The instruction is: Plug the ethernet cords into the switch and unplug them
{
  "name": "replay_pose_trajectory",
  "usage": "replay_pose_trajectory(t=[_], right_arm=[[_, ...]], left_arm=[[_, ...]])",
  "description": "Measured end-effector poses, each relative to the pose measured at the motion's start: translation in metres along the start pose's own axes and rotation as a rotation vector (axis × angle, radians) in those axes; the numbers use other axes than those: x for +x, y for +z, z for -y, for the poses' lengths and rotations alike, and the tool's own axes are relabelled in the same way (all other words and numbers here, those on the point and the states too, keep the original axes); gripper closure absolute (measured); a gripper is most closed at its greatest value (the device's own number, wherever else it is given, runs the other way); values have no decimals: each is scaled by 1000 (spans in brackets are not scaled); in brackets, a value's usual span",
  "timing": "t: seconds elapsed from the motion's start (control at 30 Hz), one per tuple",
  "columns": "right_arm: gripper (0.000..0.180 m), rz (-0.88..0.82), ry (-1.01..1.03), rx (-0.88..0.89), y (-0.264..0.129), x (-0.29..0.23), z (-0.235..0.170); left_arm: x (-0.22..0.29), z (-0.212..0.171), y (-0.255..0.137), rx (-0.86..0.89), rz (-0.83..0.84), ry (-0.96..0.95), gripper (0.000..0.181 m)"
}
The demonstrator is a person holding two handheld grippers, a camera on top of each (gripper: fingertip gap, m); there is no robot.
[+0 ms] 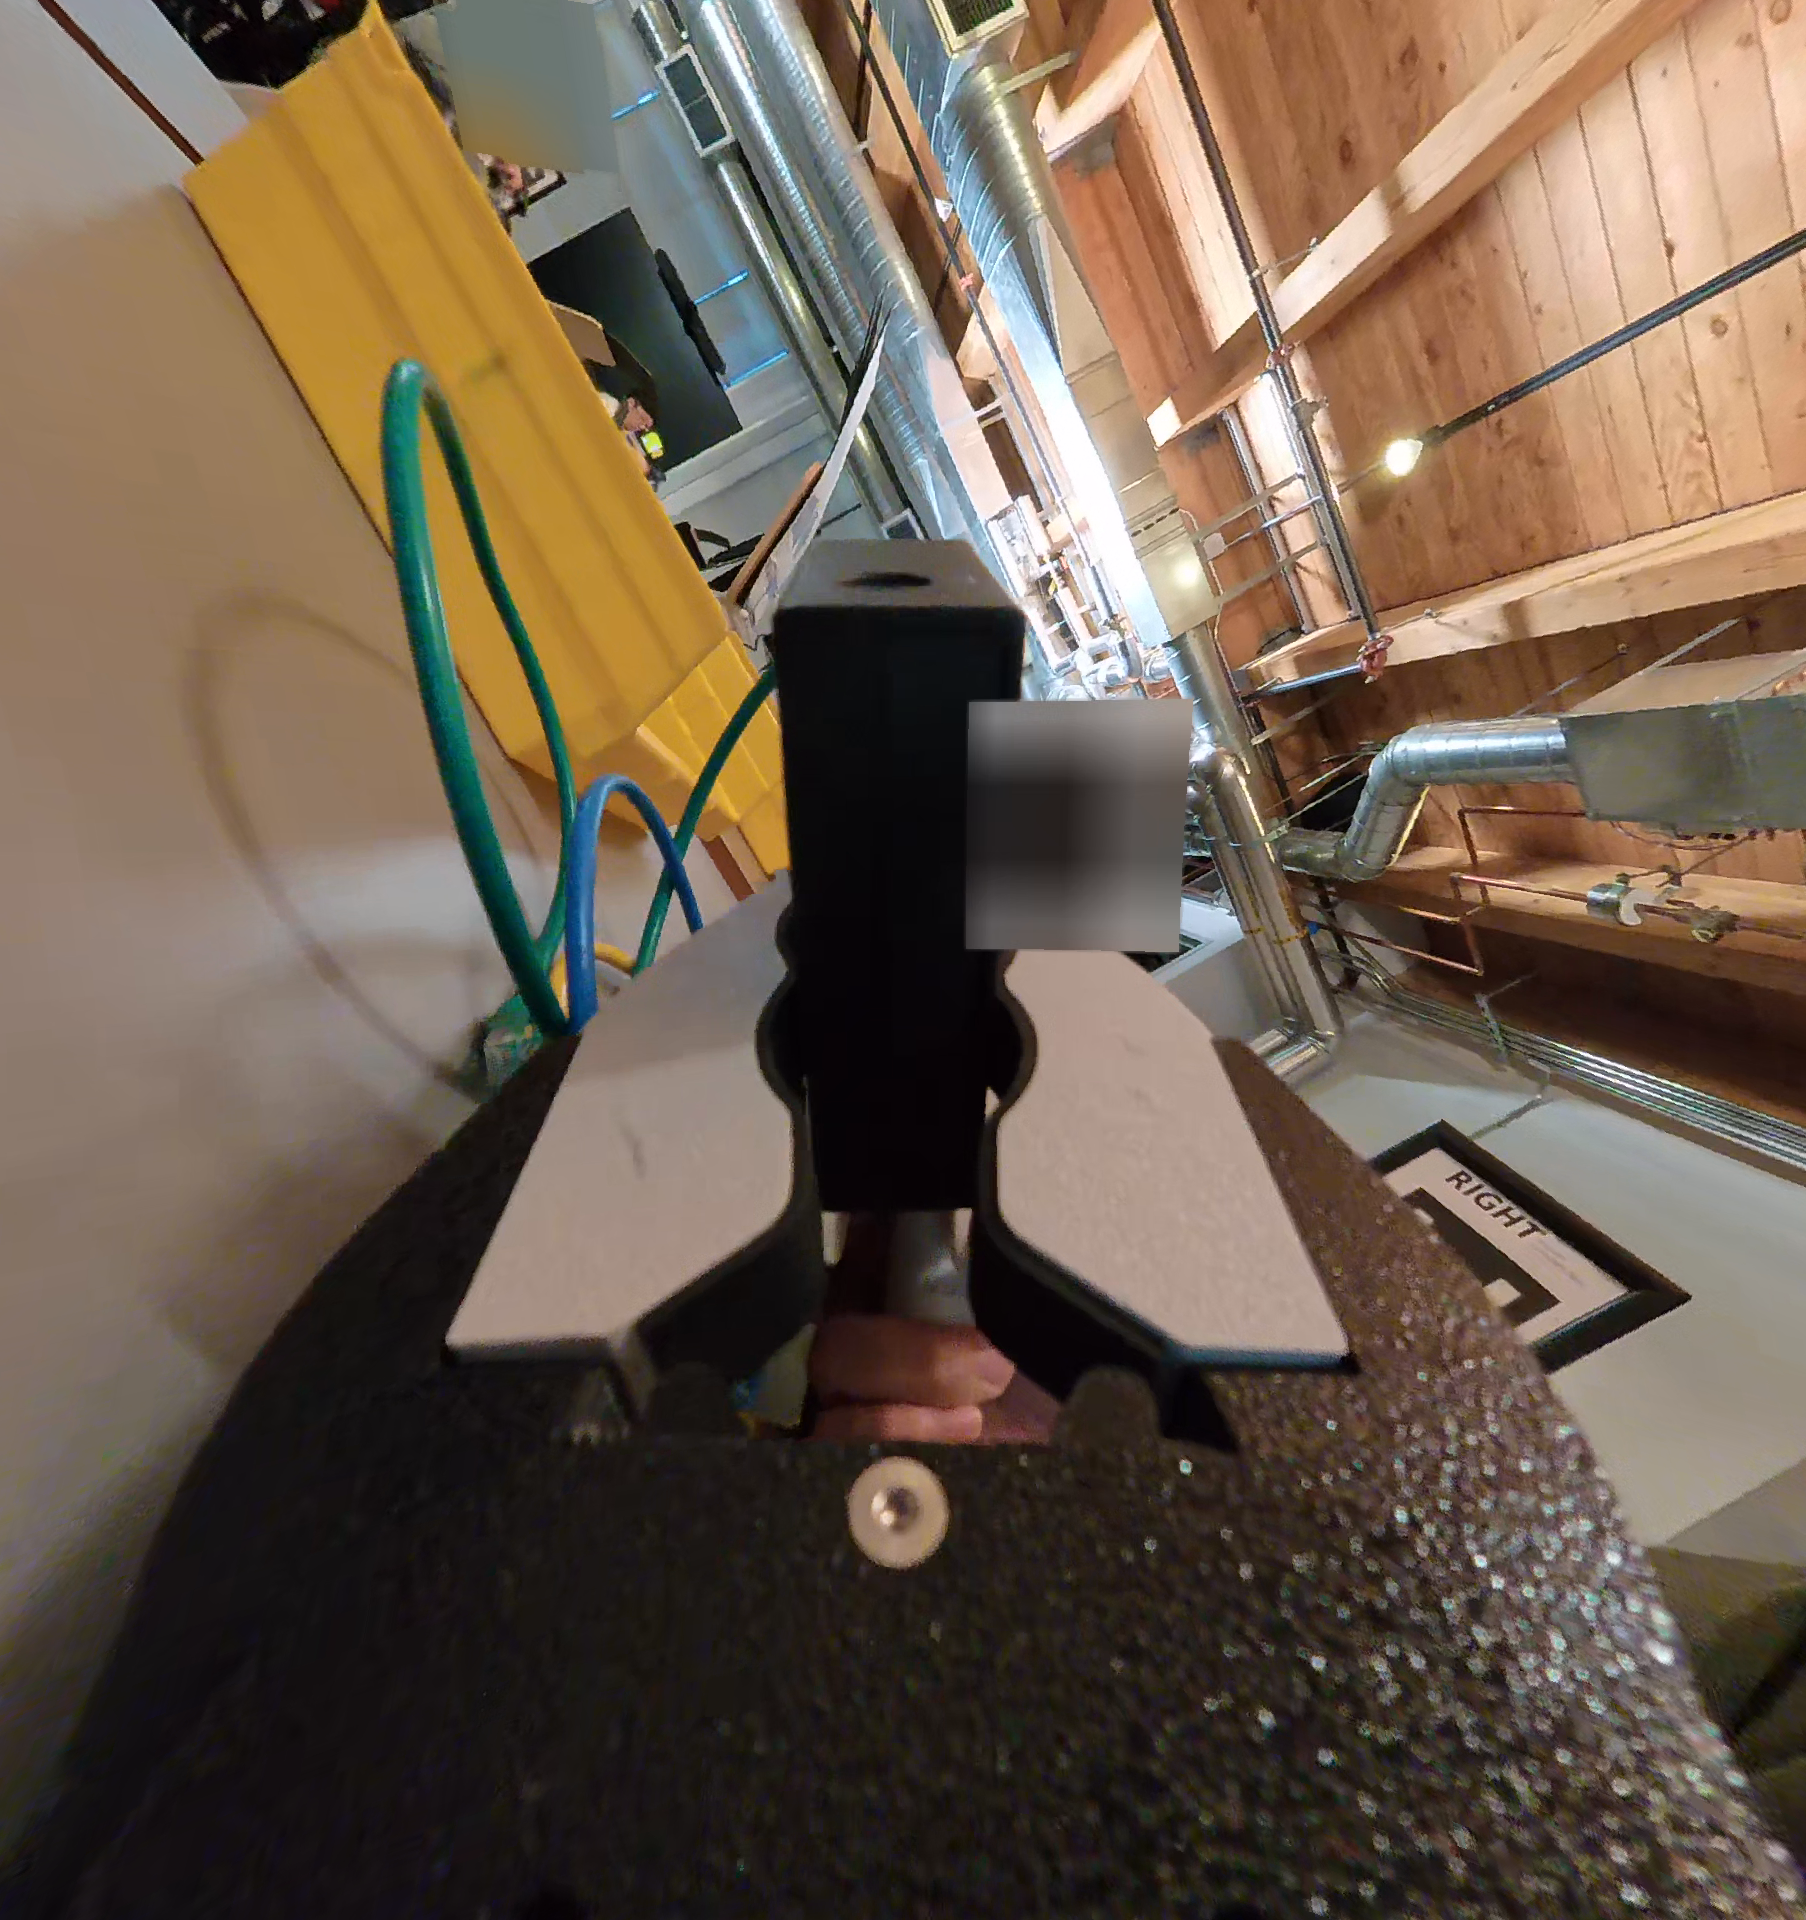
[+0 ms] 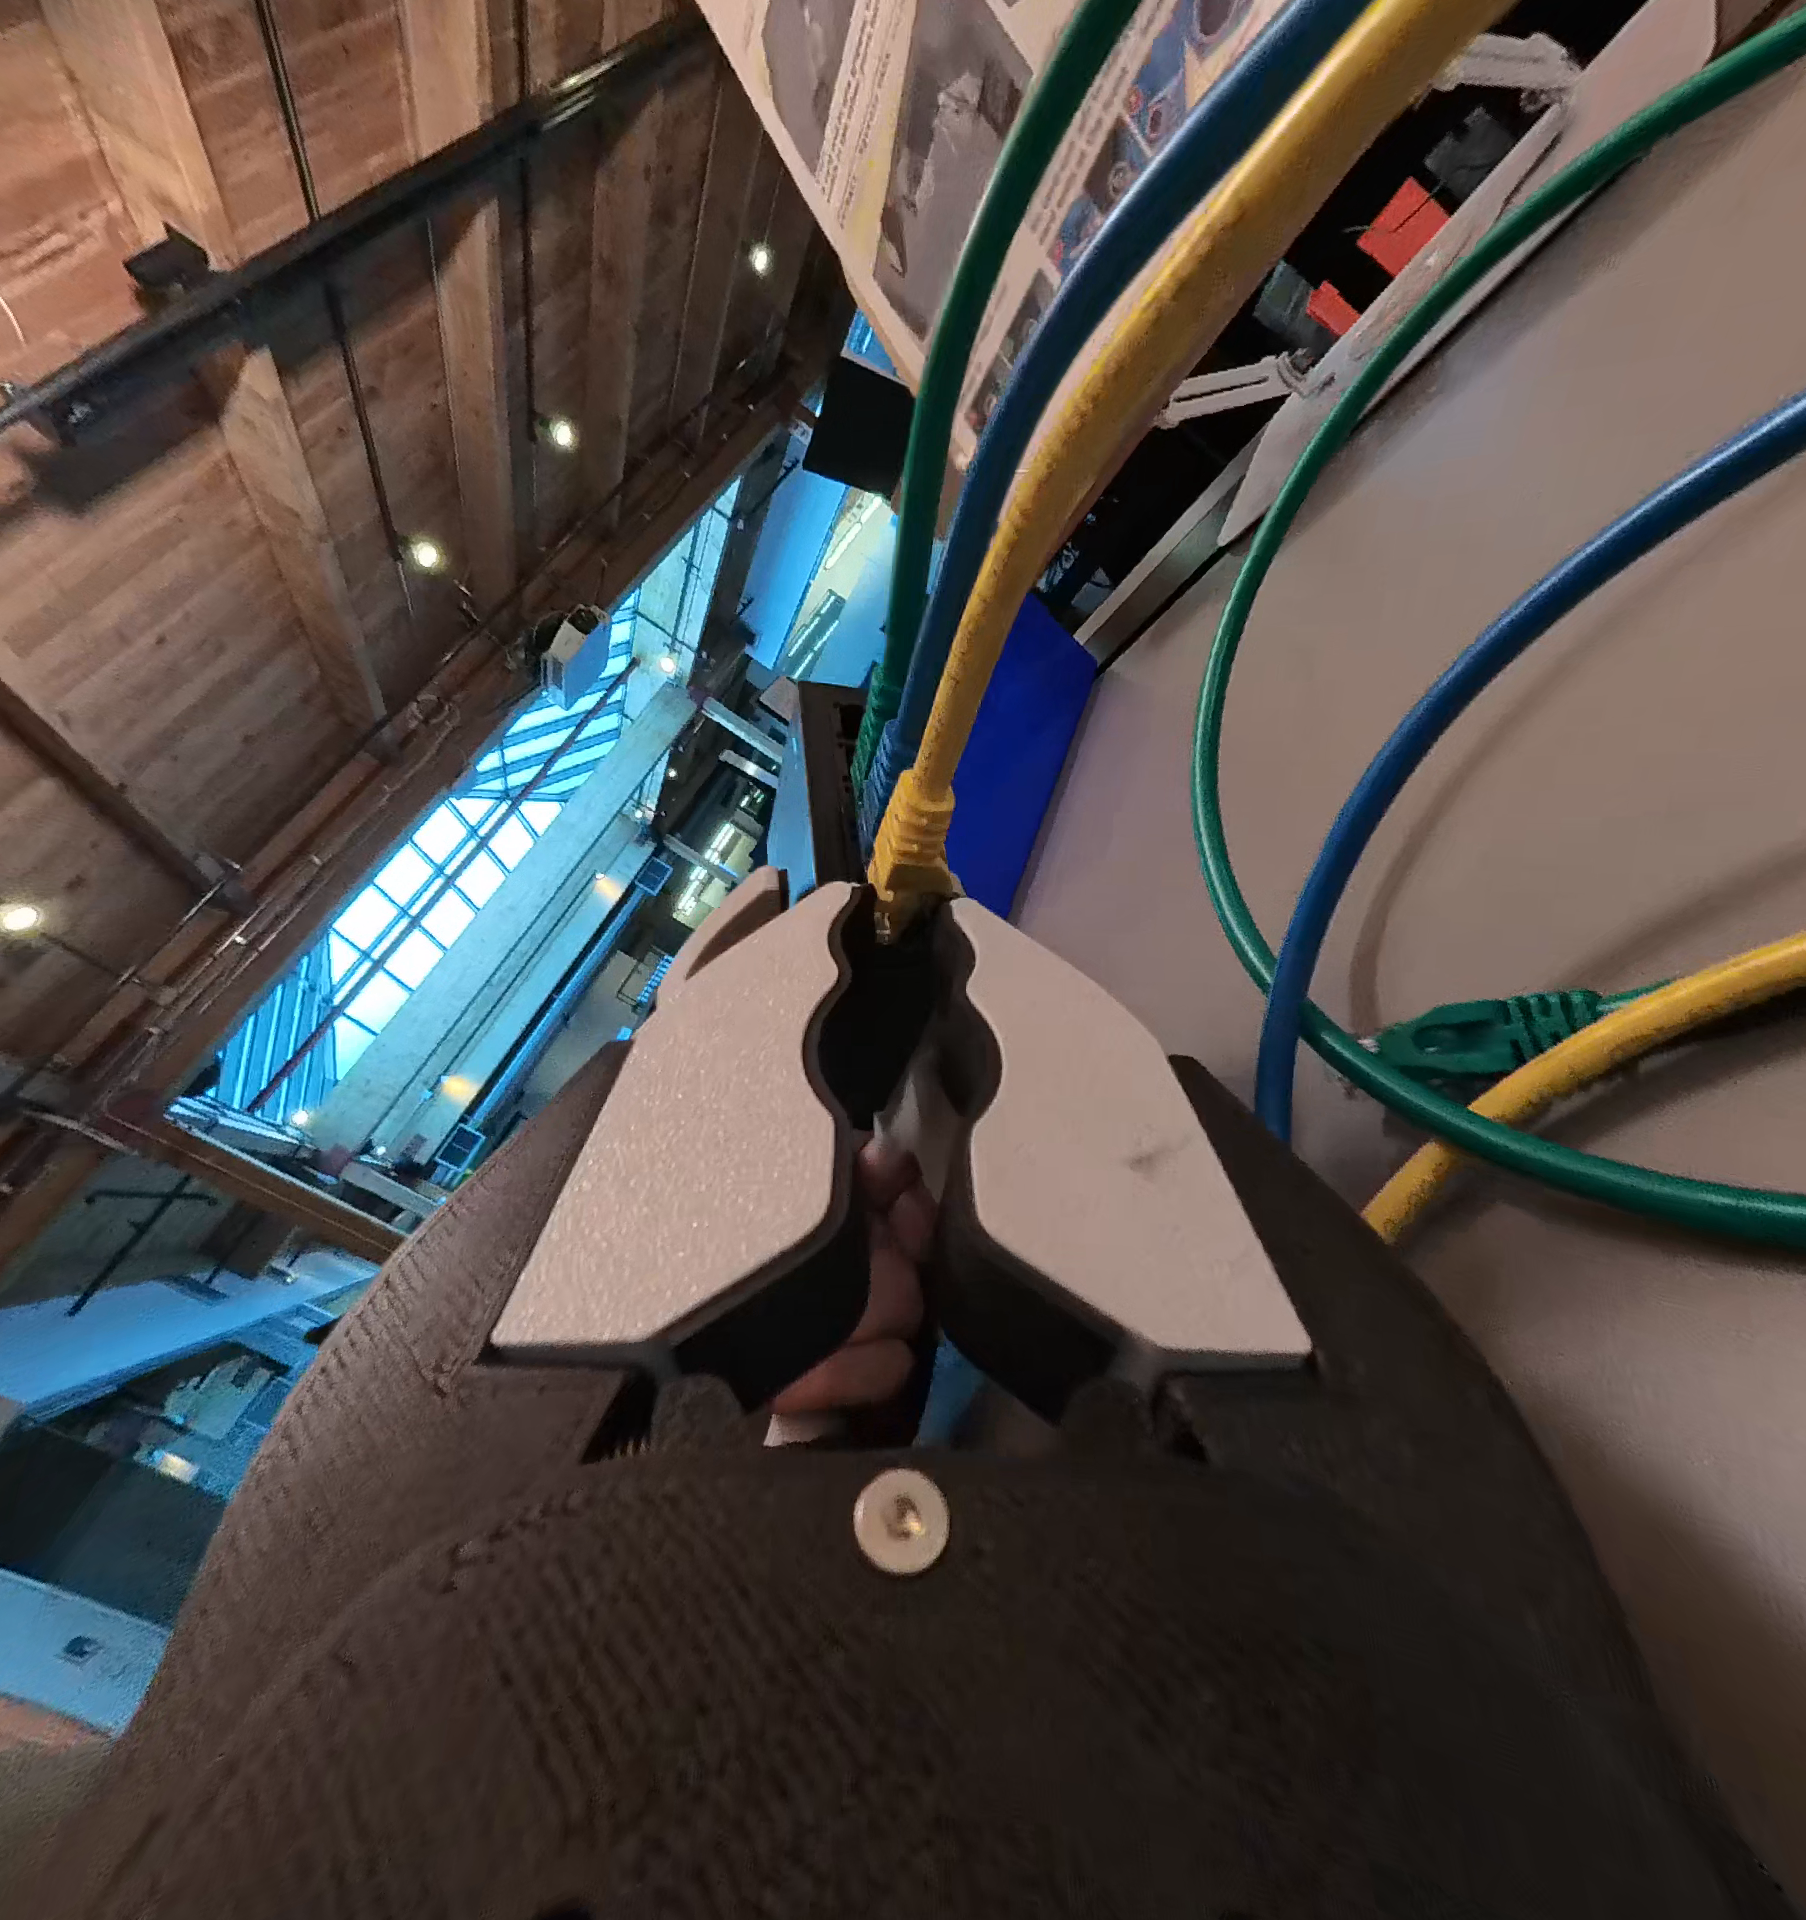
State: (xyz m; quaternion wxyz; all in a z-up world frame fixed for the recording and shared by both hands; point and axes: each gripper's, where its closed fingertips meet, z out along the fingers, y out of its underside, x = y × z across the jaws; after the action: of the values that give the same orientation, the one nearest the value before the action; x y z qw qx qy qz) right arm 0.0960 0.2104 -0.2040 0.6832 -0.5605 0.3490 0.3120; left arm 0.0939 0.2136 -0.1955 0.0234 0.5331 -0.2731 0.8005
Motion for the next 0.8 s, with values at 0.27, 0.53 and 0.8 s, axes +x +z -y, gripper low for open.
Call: replay_pose_trajectory(t=[0.27, 0.53, 0.8], right_arm=[[172, 17, -53, -27, 0, -5, 4], [172, 83, -16, -8, 3, -11, 11], [170, 63, 13, 28, 5, -9, 8]], left_arm=[[4, 1, 2, 10, 28, 75, 152], [10, -2, 3, -40, -11, 105, 151], [8, 0, -1, -46, -31, 38, 151]])
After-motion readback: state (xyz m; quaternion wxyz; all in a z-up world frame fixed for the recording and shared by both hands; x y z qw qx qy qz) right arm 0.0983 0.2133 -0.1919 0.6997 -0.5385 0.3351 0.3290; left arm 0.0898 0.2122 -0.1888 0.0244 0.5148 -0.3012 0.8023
